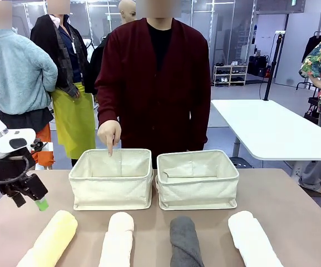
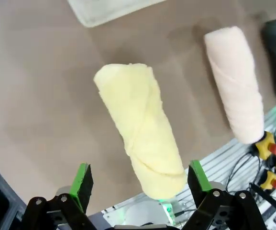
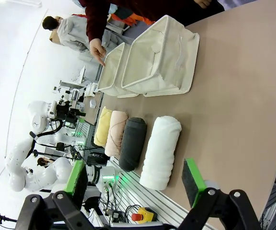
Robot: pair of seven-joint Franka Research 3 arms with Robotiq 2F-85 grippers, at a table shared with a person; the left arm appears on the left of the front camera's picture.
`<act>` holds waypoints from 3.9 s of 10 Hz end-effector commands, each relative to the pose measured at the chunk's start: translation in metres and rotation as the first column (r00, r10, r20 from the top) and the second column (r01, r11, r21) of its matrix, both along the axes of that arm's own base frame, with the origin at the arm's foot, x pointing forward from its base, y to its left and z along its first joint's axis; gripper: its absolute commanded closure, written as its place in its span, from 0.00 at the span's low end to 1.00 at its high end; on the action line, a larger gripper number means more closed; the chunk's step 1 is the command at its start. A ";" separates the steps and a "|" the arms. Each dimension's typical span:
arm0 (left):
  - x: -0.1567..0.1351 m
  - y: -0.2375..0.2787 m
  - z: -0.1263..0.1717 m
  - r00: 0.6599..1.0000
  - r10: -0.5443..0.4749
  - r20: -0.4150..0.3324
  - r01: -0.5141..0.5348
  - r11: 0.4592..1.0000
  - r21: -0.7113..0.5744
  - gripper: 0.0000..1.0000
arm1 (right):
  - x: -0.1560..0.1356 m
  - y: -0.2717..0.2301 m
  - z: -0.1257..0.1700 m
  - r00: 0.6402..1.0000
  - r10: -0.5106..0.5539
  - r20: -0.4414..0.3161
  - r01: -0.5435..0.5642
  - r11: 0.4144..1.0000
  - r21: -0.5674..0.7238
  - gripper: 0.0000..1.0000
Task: Divide the towels into two baskets.
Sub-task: Pick up one hotel-folded towel and place it in the Fabric basket indicated by the person.
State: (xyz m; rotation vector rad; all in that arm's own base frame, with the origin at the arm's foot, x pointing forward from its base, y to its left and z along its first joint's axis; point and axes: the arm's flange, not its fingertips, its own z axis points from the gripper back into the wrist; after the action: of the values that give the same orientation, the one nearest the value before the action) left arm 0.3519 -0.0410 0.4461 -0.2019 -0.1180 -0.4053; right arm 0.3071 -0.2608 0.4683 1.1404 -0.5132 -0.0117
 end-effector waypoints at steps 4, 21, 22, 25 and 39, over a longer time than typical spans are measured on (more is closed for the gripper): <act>-0.041 -0.013 -0.076 0.996 0.084 -0.017 -0.083 0.995 0.052 0.00 | -0.003 0.000 0.001 1.000 0.010 0.013 -0.010 1.000 -0.001 0.00; -0.115 -0.021 -0.181 0.977 0.097 -0.190 -0.062 0.981 0.182 0.16 | -0.003 0.000 0.001 1.000 0.010 0.013 -0.010 1.000 -0.001 0.00; -0.116 -0.022 -0.181 0.977 0.088 -0.195 -0.053 0.982 0.179 0.23 | -0.003 0.000 0.001 1.000 0.010 0.013 -0.010 1.000 -0.001 0.00; -0.116 -0.024 -0.178 0.981 0.085 -0.174 -0.054 0.983 0.176 0.54 | -0.003 0.000 0.001 1.000 0.010 0.013 -0.010 1.000 -0.001 0.00; -0.112 -0.067 -0.011 0.583 -0.785 -0.210 0.794 0.495 0.355 0.81 | -0.003 0.000 0.001 1.000 0.010 0.013 -0.010 1.000 -0.001 0.00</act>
State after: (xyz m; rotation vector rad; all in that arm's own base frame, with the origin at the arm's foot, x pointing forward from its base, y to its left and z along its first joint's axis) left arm 0.2765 -0.1271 0.4751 0.0709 0.0866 -1.2575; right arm 0.3074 -0.2605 0.4683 1.1401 -0.5124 -0.0113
